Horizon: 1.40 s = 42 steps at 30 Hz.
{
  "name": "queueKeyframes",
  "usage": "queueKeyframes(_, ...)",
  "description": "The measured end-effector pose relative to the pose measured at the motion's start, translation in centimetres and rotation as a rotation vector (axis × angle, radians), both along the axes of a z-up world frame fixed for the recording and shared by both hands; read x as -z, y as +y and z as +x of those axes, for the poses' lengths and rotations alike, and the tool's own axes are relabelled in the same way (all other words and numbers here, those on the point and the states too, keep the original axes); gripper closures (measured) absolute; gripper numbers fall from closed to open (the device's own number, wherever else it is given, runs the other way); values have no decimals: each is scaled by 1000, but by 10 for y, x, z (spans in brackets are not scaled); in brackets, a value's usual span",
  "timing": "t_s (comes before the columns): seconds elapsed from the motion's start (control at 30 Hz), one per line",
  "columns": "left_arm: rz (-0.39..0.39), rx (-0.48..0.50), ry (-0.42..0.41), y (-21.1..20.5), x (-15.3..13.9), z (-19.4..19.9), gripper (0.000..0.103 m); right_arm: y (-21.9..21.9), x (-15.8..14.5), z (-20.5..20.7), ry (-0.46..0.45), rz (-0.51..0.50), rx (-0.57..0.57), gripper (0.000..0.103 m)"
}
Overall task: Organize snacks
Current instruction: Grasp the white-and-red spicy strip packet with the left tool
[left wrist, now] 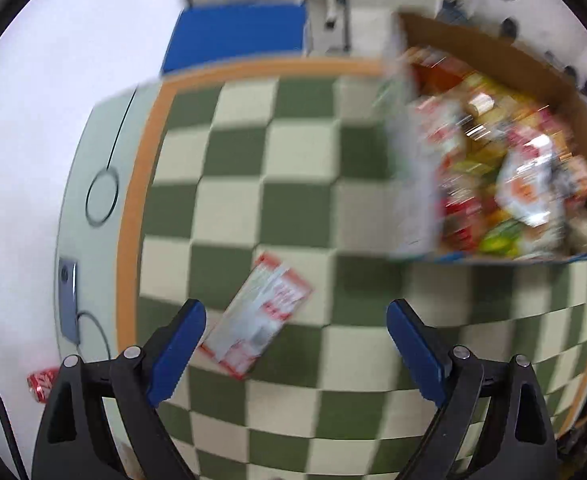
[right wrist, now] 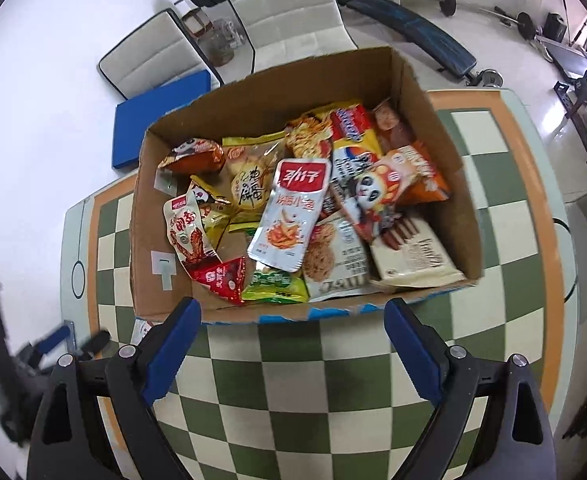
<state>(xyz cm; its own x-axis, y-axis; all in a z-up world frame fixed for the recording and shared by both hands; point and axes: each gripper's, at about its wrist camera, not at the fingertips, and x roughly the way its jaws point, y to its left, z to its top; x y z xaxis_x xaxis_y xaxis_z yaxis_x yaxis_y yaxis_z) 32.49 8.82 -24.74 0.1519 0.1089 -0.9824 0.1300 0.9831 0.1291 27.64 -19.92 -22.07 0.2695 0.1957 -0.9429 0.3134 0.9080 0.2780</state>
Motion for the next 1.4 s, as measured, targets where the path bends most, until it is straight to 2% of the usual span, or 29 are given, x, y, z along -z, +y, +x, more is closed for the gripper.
queueKeyframes(0.27,93,20,204,41,95,0,10,54,22,40,46,20,-95,8)
queueKeyframes(0.4,99,58,278,48,123,-1,9,71,22,49,44,16,-127,8)
queueKeyframes(0.6,36,65,288,56,120,2,8,78,21,52,49,27,-130,8)
queueKeyframes(0.7,7,59,280,56,115,-3,20,80,21,52,52,35,-130,8)
queueKeyframes(0.73,-28,51,283,57,112,-5,32,81,22,52,52,34,-131,8)
queueKeyframes(0.87,-30,40,278,52,107,-14,40,84,22,50,53,32,-138,8)
queueKeyframes(1.07,-68,-8,271,53,96,-24,46,81,23,46,59,19,-133,8)
queueKeyframes(1.4,-120,-34,241,62,71,-32,47,75,24,36,63,31,-109,8)
